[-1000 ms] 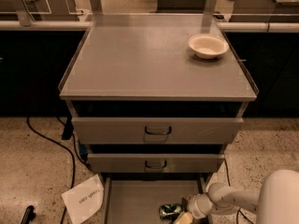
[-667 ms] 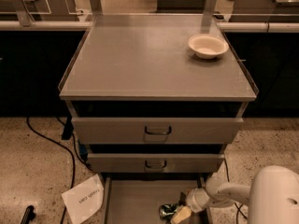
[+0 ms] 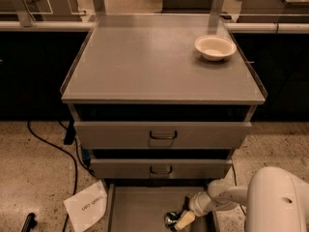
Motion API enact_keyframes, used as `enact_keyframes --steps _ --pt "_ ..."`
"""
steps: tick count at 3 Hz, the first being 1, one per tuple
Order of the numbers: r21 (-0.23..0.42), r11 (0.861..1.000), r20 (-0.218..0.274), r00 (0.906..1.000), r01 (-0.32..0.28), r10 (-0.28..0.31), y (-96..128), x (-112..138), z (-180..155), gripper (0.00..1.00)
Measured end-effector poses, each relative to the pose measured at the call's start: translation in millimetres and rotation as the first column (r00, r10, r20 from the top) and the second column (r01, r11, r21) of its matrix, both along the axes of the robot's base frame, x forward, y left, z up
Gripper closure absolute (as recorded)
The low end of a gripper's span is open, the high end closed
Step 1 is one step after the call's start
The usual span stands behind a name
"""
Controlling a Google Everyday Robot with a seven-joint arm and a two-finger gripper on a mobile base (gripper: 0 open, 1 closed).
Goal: Pick green can from bottom drawer and place on counter
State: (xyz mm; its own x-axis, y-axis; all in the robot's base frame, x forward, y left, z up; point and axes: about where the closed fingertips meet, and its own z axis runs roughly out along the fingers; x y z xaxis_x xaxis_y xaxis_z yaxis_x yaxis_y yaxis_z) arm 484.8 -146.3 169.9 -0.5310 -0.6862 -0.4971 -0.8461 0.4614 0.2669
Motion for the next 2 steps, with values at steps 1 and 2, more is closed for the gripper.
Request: enact_keyframes --steps 1,2 --pt "-0.023 1.000 -0.011 0.9997 -0.020 0.020 1 -2 -16 0.00" --pt "-0.034 0.999 -0.005 0.9993 -0.037 0.037 3 3 -26 0.00"
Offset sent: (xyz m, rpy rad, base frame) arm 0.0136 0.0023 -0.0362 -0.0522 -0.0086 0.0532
